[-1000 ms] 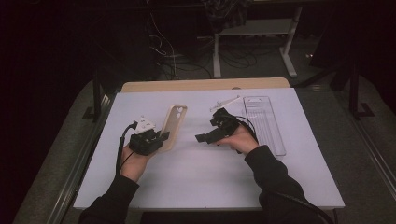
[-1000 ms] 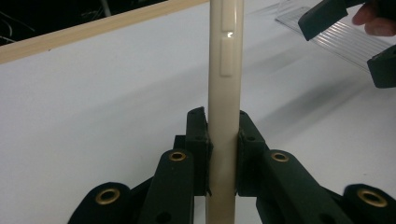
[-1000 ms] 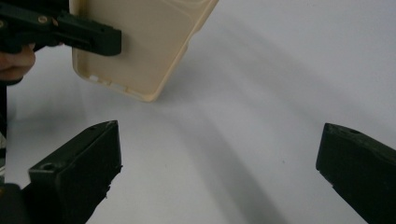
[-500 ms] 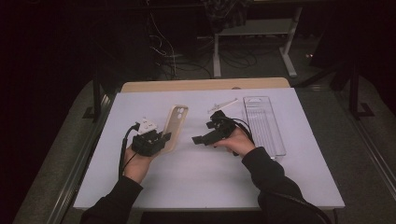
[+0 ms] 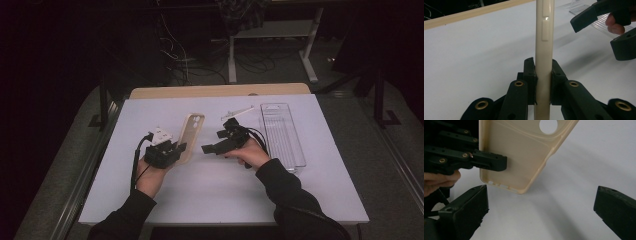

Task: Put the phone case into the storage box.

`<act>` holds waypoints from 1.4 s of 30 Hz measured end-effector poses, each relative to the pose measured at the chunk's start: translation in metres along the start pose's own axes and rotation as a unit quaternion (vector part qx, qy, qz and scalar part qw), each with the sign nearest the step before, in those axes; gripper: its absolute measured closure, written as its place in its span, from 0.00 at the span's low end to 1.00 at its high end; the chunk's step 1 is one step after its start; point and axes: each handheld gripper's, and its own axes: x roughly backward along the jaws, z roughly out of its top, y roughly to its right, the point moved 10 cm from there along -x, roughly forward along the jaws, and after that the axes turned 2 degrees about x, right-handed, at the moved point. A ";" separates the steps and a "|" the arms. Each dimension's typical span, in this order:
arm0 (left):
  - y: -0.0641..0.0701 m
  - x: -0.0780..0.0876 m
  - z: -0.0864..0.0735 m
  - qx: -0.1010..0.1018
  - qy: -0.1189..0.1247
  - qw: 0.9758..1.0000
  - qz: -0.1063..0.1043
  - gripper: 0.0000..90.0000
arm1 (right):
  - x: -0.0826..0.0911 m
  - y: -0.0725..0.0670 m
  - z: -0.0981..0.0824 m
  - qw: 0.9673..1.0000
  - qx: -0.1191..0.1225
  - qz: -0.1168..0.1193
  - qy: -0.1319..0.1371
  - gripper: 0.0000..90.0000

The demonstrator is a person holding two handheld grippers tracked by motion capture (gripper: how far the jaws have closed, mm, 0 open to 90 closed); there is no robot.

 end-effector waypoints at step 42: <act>0.037 -0.012 0.001 -0.022 0.002 1.000 -0.018 0.89 | 0.000 -0.010 0.012 0.998 -0.036 0.033 0.035 0.00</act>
